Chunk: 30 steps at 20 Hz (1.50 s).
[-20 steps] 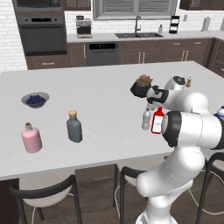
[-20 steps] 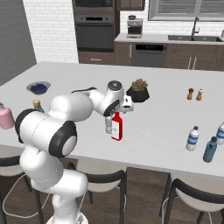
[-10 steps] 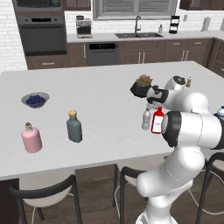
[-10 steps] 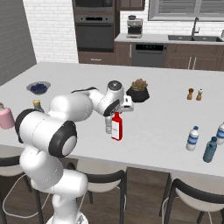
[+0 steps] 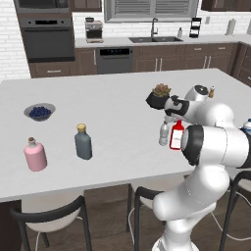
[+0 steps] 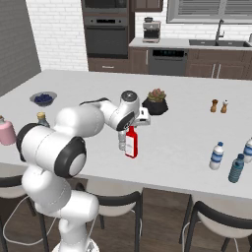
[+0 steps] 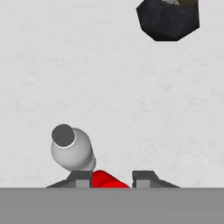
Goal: Move the plastic bottles in the middle to the plastics group, and the glass bottles in the middle to the glass group.
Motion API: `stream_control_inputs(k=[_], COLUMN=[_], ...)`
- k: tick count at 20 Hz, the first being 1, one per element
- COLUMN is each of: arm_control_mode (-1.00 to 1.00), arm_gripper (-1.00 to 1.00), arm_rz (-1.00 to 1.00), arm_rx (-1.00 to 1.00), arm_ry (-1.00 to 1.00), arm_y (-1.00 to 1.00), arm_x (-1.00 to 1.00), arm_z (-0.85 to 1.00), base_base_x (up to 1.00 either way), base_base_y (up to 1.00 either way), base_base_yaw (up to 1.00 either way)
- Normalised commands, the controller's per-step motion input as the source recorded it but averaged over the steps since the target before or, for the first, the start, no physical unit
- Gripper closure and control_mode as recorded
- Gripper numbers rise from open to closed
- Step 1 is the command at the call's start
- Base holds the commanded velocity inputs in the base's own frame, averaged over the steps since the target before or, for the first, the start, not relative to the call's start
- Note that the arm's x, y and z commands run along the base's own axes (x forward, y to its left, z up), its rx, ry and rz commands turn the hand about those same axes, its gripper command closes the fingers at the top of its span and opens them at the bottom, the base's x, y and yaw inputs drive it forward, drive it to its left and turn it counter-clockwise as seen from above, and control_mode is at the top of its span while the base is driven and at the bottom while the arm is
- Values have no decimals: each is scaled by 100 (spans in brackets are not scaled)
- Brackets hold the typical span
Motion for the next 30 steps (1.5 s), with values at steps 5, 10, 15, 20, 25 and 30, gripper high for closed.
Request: stream_control_inputs(k=[5,10,15,20,25,30], arm_control_mode=[-100,-100,-100,-100,-100,-100], arm_gripper=[100,100,100,100,100,100], arm_rz=[0,0,0,0,0,0], arm_rx=[0,0,0,0,0,0], arm_ry=[-9,-7,0,-1,-1,0], arm_y=[0,13,33,52,63,69], arm_x=[-36,-43,-39,-24,-1,0], arm_z=[22,18,2,2,13,15], base_base_x=[0,0,0,0,0,0], base_base_y=[0,0,0,0,0,0], base_base_yaw=[0,0,0,0,0,0])
